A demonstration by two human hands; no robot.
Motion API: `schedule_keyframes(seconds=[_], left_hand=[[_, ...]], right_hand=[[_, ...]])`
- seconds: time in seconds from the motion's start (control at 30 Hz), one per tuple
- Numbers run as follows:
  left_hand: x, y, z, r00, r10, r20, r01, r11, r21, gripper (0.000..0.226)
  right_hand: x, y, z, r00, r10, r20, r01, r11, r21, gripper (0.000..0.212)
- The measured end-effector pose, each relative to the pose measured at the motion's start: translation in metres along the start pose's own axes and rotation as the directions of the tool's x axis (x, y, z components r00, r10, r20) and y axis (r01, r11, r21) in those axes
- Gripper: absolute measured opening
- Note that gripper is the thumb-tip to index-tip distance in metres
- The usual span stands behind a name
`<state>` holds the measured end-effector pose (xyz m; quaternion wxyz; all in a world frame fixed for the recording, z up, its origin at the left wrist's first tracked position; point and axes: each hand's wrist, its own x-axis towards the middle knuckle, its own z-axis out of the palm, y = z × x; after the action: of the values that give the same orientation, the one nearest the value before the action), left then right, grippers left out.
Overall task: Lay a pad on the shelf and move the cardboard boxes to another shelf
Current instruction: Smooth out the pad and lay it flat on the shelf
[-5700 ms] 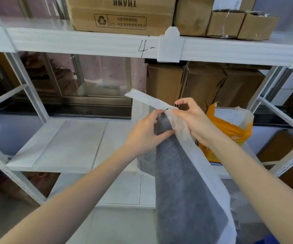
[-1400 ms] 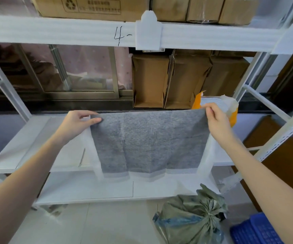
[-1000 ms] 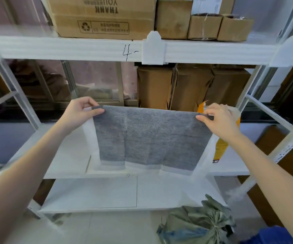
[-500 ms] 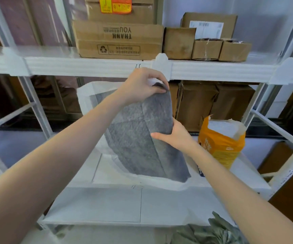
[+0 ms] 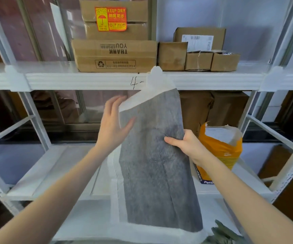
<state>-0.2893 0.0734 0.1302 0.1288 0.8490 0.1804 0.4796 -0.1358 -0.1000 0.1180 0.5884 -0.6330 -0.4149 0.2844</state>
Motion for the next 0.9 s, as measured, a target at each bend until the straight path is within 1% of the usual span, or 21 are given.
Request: schedule_keyframes(seconds=[0.03,0.07,0.1,0.13,0.17,0.23,0.27,0.3,0.33,0.37,0.4,0.43,0.47,0.53,0.57,0.63,0.67,0.73,0.77,0.83,0.9], left_hand=[[-0.020,-0.013,0.005,0.985,-0.167,0.036,0.169,0.985,-0.036,0.063],[-0.038,-0.022,0.010,0.932,-0.347,0.106,0.356,0.932,-0.074,0.068],[-0.056,-0.033,0.017,0.836,-0.511,0.201,0.538,0.834,-0.119,0.074],[-0.069,-0.039,0.023,0.727,-0.616,0.302,0.676,0.719,-0.162,0.080],[-0.079,-0.045,0.030,0.624,-0.673,0.397,0.775,0.597,-0.205,0.085],[-0.092,-0.056,0.043,0.429,-0.709,0.560,0.901,0.385,-0.202,0.090],[-0.095,-0.057,0.047,0.331,-0.695,0.638,0.940,0.304,-0.156,0.089],[-0.099,-0.058,0.054,0.250,-0.663,0.706,0.965,0.234,-0.122,0.090],[-0.103,-0.060,0.059,0.194,-0.625,0.756,0.979,0.178,-0.104,0.096],[-0.105,-0.061,0.061,0.184,-0.591,0.785,0.982,0.148,-0.119,0.096],[-0.102,-0.056,0.059,0.216,-0.581,0.785,0.976,0.145,-0.162,0.085],[-0.099,-0.057,0.060,0.272,-0.580,0.768,0.962,0.136,-0.238,0.072],[-0.095,-0.057,0.058,0.320,-0.590,0.741,0.944,0.132,-0.302,0.068],[-0.084,-0.057,0.054,0.397,-0.594,0.699,0.910,0.156,-0.385,0.071],[-0.079,-0.058,0.052,0.450,-0.574,0.684,0.886,0.192,-0.422,0.067],[-0.071,-0.059,0.048,0.541,-0.538,0.646,0.835,0.254,-0.488,0.059],[-0.068,-0.058,0.045,0.574,-0.529,0.625,0.814,0.280,-0.510,0.055],[-0.064,-0.057,0.040,0.635,-0.520,0.572,0.766,0.324,-0.556,0.049],[-0.062,-0.057,0.039,0.663,-0.518,0.540,0.740,0.346,-0.576,0.045],[-0.059,-0.057,0.038,0.695,-0.531,0.485,0.710,0.403,-0.577,0.037],[-0.056,-0.053,0.036,0.711,-0.563,0.421,0.689,0.438,-0.578,0.026]], right_hand=[[0.000,-0.001,-0.003,1.000,0.004,0.004,-0.004,1.000,0.004,0.013],[0.000,-0.001,-0.007,1.000,0.012,0.007,-0.012,1.000,0.000,0.013],[0.000,-0.002,-0.009,1.000,0.022,0.012,-0.022,1.000,-0.009,0.012],[-0.001,-0.003,-0.012,0.999,0.032,0.021,-0.031,0.999,-0.019,0.012],[-0.001,-0.004,-0.014,0.999,0.042,0.029,-0.041,0.999,-0.027,0.013],[-0.001,-0.006,-0.017,0.998,0.052,0.031,-0.052,0.998,-0.025,0.012],[-0.001,-0.007,-0.019,0.998,0.054,0.027,-0.053,0.998,-0.021,0.012],[0.000,-0.007,-0.021,0.998,0.052,0.019,-0.052,0.998,-0.023,0.013],[0.000,-0.007,-0.022,0.999,0.054,0.004,-0.054,0.998,-0.031,0.013],[0.001,-0.007,-0.024,0.998,0.062,-0.018,-0.063,0.997,-0.038,0.014],[0.002,-0.006,-0.026,0.996,0.071,-0.047,-0.073,0.996,-0.044,0.014],[0.003,-0.005,-0.029,0.994,0.080,-0.076,-0.085,0.995,-0.054,0.015],[0.003,-0.003,-0.031,0.990,0.091,-0.107,-0.098,0.993,-0.066,0.015],[0.005,0.005,-0.037,0.981,0.106,-0.162,-0.124,0.986,-0.108,0.008],[0.007,0.009,-0.040,0.974,0.116,-0.192,-0.145,0.979,-0.144,0.012],[0.009,0.019,-0.043,0.954,0.176,-0.241,-0.225,0.955,-0.194,0.037],[0.010,0.023,-0.043,0.945,0.221,-0.240,-0.270,0.943,-0.196,0.045],[0.012,0.032,-0.043,0.937,0.301,-0.175,-0.330,0.928,-0.171,0.055],[0.014,0.036,-0.045,0.933,0.333,-0.140,-0.351,0.926,-0.136,0.064],[0.017,0.044,-0.049,0.919,0.373,-0.129,-0.380,0.924,-0.038,0.088],[0.019,0.050,-0.051,0.913,0.357,-0.200,-0.366,0.931,-0.010,0.098]])
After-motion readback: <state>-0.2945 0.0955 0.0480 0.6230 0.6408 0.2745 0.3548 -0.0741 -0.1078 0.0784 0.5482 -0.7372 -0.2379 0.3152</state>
